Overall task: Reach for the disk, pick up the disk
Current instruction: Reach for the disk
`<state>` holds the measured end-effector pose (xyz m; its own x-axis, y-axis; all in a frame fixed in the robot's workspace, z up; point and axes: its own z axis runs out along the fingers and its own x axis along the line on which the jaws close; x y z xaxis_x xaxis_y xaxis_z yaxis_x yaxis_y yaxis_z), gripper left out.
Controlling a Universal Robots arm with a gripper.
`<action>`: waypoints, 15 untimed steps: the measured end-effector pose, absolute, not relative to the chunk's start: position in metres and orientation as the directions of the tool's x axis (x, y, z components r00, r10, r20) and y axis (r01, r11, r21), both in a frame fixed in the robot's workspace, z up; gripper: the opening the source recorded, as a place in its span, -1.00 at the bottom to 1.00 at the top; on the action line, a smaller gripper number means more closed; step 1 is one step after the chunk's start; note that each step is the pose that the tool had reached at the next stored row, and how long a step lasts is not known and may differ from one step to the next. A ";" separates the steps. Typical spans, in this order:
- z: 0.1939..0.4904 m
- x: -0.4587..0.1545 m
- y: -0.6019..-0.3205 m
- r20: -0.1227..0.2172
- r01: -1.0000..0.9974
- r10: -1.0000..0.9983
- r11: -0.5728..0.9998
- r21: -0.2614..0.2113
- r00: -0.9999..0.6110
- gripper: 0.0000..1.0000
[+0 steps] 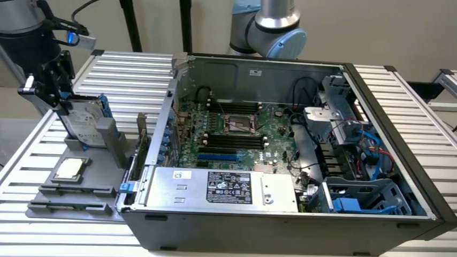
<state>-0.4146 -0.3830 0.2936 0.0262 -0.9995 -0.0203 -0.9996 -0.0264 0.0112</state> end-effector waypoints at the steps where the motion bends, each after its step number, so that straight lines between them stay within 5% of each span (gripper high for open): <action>1: 0.293 -0.415 -0.383 -0.021 -1.000 -0.999 -0.026 0.011 0.026 -0.04; 4: 0.293 -0.415 -0.383 -0.021 -1.000 -0.999 -0.026 0.011 0.026 -0.04; 8: 0.293 -0.415 -0.383 -0.021 -1.000 -0.999 -0.026 0.011 0.026 -0.32; 15: 0.293 -0.415 -0.383 -0.021 -1.000 -0.999 -0.026 0.011 0.025 -0.33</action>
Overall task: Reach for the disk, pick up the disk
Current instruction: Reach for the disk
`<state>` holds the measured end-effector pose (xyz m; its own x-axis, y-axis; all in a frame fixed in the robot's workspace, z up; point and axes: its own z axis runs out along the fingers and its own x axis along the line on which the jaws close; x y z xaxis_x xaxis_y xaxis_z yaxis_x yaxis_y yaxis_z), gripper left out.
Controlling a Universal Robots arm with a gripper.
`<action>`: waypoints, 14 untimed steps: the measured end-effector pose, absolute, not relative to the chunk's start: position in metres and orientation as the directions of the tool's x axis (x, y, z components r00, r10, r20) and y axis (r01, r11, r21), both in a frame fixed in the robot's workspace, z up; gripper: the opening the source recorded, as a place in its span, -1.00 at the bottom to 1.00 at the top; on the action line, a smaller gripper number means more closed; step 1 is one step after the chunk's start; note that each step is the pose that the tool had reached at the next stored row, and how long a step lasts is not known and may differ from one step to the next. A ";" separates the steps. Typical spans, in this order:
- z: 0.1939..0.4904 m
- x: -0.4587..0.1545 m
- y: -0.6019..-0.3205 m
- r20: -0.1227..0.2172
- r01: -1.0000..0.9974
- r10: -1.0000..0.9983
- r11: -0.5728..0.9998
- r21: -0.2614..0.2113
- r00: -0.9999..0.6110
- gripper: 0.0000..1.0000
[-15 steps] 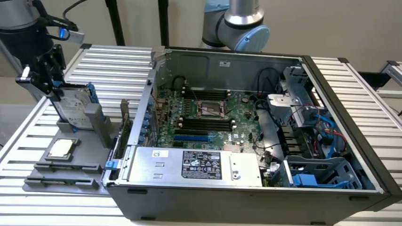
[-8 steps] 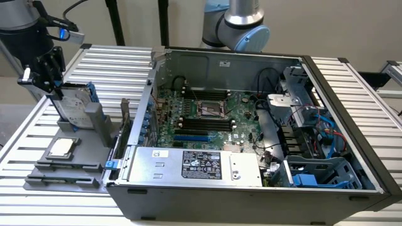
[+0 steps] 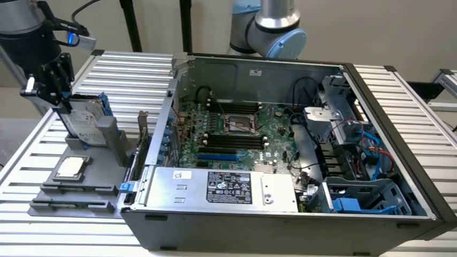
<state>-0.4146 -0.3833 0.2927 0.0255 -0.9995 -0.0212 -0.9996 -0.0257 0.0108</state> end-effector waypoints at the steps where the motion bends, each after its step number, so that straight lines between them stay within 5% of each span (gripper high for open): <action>1: 0.293 -0.415 -0.384 -0.021 -1.000 -0.999 -0.025 0.011 0.025 -0.33; 14: 0.293 -0.415 -0.389 -0.024 -1.000 -1.000 -0.013 0.010 0.013 -0.35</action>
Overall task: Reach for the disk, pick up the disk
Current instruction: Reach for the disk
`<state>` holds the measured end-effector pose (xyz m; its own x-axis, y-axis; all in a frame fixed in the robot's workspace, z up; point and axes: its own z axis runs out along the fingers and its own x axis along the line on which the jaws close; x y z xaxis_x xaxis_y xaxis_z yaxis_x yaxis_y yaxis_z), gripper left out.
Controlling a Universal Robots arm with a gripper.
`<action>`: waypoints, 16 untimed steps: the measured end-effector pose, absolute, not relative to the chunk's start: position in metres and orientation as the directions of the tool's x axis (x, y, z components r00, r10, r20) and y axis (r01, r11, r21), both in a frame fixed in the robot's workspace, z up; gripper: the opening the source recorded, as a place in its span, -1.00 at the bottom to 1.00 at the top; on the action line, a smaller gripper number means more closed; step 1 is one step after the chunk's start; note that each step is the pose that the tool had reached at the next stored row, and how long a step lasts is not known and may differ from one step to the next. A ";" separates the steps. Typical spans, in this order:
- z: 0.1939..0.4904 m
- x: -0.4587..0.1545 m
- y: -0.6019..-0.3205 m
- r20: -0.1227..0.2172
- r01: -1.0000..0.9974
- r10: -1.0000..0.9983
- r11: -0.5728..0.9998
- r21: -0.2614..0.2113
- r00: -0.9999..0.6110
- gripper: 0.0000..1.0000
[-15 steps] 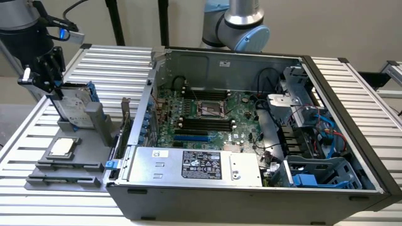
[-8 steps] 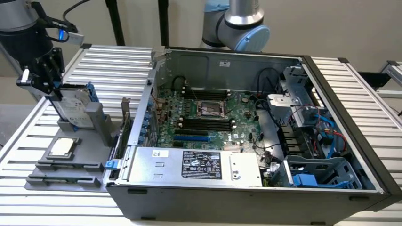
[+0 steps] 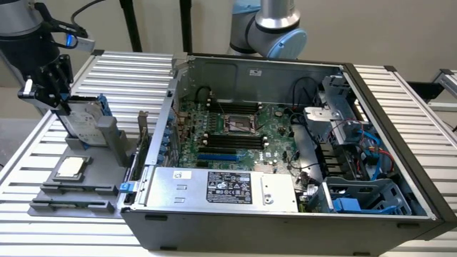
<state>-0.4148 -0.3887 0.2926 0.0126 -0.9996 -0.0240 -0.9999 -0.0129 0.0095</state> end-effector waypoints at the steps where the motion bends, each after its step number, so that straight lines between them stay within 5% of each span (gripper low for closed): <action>1: 0.293 -0.415 -0.389 -0.024 -1.000 -1.000 -0.013 0.010 0.013 -0.35; 16: 0.295 -0.414 -0.389 -0.024 -1.000 -1.000 -0.013 0.009 0.013 -0.35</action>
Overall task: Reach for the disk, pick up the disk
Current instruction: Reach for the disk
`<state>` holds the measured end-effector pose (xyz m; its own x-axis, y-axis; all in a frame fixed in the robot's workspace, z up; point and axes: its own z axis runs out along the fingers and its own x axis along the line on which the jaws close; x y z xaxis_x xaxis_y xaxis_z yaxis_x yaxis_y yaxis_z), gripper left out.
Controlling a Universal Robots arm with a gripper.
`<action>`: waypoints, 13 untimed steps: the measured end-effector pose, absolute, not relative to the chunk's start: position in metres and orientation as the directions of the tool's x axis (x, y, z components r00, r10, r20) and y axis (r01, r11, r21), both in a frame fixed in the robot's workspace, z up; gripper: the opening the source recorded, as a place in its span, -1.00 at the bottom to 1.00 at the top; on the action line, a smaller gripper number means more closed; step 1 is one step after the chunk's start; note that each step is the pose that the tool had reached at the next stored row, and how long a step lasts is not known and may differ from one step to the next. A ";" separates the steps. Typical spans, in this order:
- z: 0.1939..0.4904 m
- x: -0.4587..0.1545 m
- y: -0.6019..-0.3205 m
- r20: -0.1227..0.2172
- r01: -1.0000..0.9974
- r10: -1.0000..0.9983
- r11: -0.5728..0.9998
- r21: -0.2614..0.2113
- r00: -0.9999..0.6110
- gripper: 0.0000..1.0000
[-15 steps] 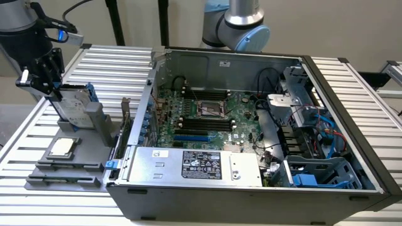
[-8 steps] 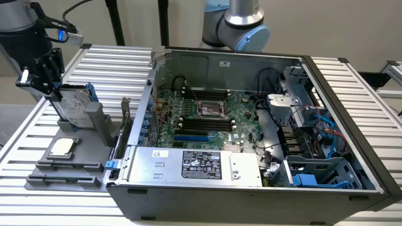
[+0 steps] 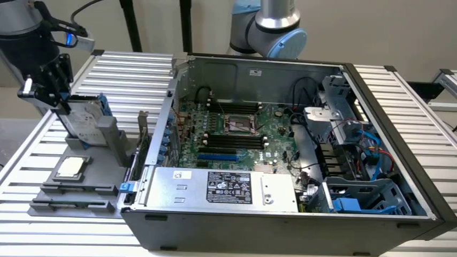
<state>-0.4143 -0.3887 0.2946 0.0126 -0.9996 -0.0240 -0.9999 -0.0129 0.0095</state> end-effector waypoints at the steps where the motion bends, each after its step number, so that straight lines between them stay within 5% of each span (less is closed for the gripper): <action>1: 0.296 -0.414 -0.389 -0.024 -1.000 -1.000 -0.013 0.009 0.013 -0.35; 13: 0.335 -0.410 -0.389 -0.024 -1.000 -1.000 -0.013 0.009 0.013 -0.35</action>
